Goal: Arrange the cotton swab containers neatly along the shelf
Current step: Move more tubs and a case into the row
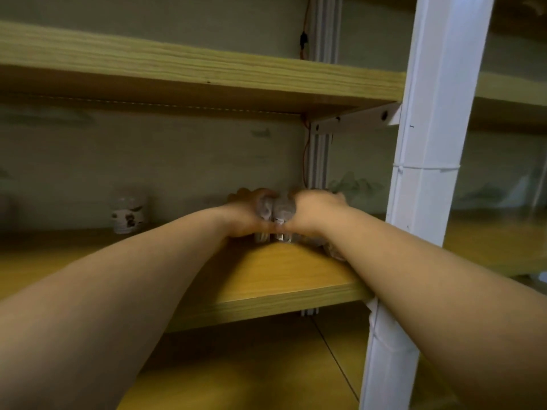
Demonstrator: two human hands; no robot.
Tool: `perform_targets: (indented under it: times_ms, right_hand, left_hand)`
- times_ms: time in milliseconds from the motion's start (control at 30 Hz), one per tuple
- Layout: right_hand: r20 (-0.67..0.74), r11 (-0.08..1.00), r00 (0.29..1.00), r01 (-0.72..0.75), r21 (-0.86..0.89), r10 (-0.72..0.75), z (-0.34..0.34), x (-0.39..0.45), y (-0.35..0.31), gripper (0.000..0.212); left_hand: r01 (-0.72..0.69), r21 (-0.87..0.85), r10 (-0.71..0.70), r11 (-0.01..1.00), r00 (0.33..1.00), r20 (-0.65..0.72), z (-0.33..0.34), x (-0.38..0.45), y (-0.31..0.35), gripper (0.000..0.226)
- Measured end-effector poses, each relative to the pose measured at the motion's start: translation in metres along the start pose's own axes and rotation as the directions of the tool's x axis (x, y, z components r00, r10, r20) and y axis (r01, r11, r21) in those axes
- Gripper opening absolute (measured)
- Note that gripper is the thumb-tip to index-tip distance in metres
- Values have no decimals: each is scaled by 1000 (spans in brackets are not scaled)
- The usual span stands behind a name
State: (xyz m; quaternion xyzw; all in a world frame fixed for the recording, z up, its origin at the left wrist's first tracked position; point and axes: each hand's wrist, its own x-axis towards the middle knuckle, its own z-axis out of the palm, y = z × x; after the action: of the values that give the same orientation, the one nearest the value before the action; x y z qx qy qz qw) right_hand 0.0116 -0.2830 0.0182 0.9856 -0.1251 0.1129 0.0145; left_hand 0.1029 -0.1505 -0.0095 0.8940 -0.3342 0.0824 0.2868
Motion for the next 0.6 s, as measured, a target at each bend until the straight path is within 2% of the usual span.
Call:
perform_targets:
  times_ms: [67,100,200,267,333,400,467,533,600]
  right_hand:
    - [38,1000,999,16,24,-17,-2,2,-1,67]
    - [28,999,999,21,27,-21,-2,3,-2,66]
    - [2,999,1000,10,41,-11,0,5,-5,74]
    - [-9,999,1000,-12,44,13,1,4,-9,73]
    - [-50,998,999,-12,68,16,0,4,-12,61]
    - [-115,975,993,15,220,11,0,5,-15,55]
    - [-203,840,979,88,536,27,-1,-3,-23,52]
    - [-265,553,961,182,813,74,-1,-17,-36,39]
    - [-191,235,979,169,957,73,-1,-32,-53,37]
  left_hand:
    - [14,-4,-14,1000,1000,17,-7,-4,-4,93]
    - [37,-18,-36,999,999,28,-10,-8,-5,88]
    - [69,-255,-66,964,998,20,-21,-18,-13,64]
    - [120,-416,-125,902,992,17,-30,-30,-17,49]
    - [131,-584,-142,801,989,27,-40,-46,-19,38]
    - [122,-739,-152,662,988,27,-54,-64,-19,33]
    - [104,-799,-180,592,984,-6,-70,-85,-20,31]
    - [94,-835,-195,542,981,-16,-86,-108,-23,36]
    - [83,-876,-199,475,980,-15,-102,-134,-28,39]
